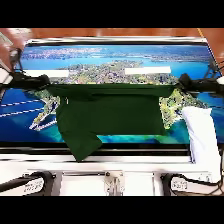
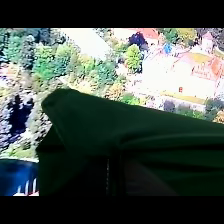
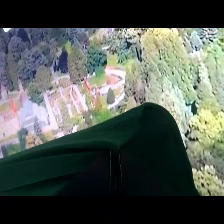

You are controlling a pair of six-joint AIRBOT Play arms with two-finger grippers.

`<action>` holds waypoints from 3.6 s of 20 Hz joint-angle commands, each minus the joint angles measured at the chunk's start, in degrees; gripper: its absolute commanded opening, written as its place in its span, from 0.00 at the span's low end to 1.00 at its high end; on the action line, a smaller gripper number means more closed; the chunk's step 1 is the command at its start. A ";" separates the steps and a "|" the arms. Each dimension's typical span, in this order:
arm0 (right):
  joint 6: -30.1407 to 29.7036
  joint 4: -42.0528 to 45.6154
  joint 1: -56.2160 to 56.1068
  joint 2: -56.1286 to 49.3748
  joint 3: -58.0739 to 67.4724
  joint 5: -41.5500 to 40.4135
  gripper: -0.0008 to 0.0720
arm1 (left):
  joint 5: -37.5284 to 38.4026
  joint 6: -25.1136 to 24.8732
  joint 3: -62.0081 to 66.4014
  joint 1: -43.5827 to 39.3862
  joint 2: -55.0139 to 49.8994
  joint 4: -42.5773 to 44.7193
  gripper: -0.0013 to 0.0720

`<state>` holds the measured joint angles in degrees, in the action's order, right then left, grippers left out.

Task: Fold the shirts.

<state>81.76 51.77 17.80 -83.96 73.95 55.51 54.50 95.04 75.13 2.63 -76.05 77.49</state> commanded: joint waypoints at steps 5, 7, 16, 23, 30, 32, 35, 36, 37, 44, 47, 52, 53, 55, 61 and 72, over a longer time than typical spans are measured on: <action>-2.82 -4.87 -8.74 -10.29 -0.35 -22.88 0.09 | -10.03 0.26 0.26 0.00 -13.55 -9.92 0.07; -3.02 -4.96 -9.42 -9.97 -0.31 -21.07 0.46 | -4.31 0.20 0.37 1.05 -13.64 -10.05 0.23; -5.57 18.51 5.27 2.97 0.81 26.69 0.90 | 28.79 -19.02 -11.78 23.30 -2.67 -12.83 0.70; -2.80 12.39 9.49 2.95 -1.11 29.94 0.90 | 11.87 -25.66 -34.32 24.68 -0.55 -28.83 0.70; -2.91 15.26 9.49 2.95 -1.11 29.77 0.90 | 10.82 -27.98 -34.51 18.38 -4.37 -27.80 0.70; -2.91 15.23 9.49 2.95 -1.11 31.06 0.90 | 7.78 -27.85 -34.51 16.09 -5.01 -27.82 0.70; -2.95 16.35 9.49 2.95 -1.11 32.44 0.90 | 6.62 -27.74 -34.51 14.53 -5.86 -27.82 0.64; -2.86 17.11 9.49 2.95 -1.11 32.63 0.90 | 6.99 -27.74 -34.51 14.32 -6.21 -27.82 0.62; -2.25 18.43 9.49 2.93 -1.11 32.98 0.90 | 7.32 -27.74 -34.51 14.12 -6.54 -27.82 0.58; -3.50 17.31 9.46 2.36 -15.32 29.77 0.90 | 13.92 -31.65 -34.47 14.14 -6.43 -27.82 0.07; -4.70 10.36 9.46 1.16 -19.96 23.98 0.90 | 15.41 -32.83 -34.47 14.16 -5.88 -27.85 0.07; -4.66 10.14 9.46 -2.12 -20.41 22.77 0.90 | 15.41 -32.81 -34.47 14.14 -5.66 -28.04 0.07; -4.59 10.10 9.46 -2.75 -20.46 22.14 0.90 | 15.41 -32.81 -34.47 14.14 -5.55 -28.04 0.07; -4.42 9.99 8.72 -3.82 -20.52 21.55 0.90 | 15.67 -32.79 -34.47 14.14 -5.51 -28.06 0.07; -2.80 10.29 1.57 -7.39 -20.50 15.56 0.56 | 16.65 -32.22 -34.40 14.16 -5.51 -28.06 0.07; -17.25 -1.11 0.61 8.94 4.50 20.59 0.09 | 16.46 -28.26 -5.46 14.16 12.52 -28.39 0.07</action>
<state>71.02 56.69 18.48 -82.13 68.51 74.94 71.42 64.51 57.36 16.75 -70.43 49.50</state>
